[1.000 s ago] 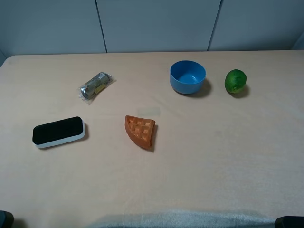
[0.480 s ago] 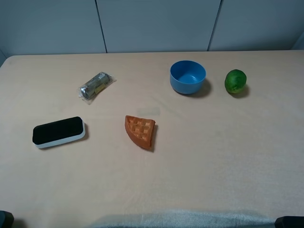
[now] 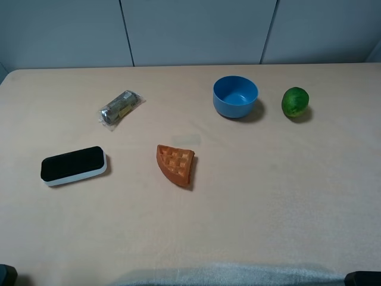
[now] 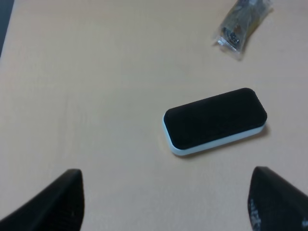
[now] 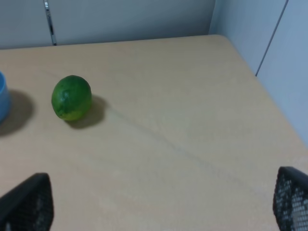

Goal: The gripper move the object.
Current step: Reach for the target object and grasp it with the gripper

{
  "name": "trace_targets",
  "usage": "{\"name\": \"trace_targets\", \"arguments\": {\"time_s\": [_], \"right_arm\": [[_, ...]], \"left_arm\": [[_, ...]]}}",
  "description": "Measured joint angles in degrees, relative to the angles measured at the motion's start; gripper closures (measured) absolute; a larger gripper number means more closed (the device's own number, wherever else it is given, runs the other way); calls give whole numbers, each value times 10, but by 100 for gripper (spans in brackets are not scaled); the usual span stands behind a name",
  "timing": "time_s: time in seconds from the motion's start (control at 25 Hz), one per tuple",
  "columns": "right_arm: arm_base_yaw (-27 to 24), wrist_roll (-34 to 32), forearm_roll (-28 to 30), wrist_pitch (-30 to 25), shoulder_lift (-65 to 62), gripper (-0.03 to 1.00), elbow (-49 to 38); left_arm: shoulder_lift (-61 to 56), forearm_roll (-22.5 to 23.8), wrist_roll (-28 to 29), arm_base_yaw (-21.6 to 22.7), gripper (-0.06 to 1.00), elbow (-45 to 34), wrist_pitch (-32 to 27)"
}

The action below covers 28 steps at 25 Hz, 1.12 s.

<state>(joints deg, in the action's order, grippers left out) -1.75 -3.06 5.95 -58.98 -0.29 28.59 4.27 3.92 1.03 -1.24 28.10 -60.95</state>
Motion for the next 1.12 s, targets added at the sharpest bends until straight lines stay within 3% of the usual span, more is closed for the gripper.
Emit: {"name": "trace_targets", "arguments": {"time_s": [0.56, 0.8, 1.12], "right_arm": [[0, -2, -37, 11, 33, 27, 11], [0, 8, -95, 62, 196, 27, 85], [0, 41, -142, 71, 467, 27, 246]], "left_arm": [[0, 0, 0, 0, 18, 0, 0], [0, 0, 0, 0, 18, 0, 0], [0, 0, 0, 0, 18, 0, 0]]}}
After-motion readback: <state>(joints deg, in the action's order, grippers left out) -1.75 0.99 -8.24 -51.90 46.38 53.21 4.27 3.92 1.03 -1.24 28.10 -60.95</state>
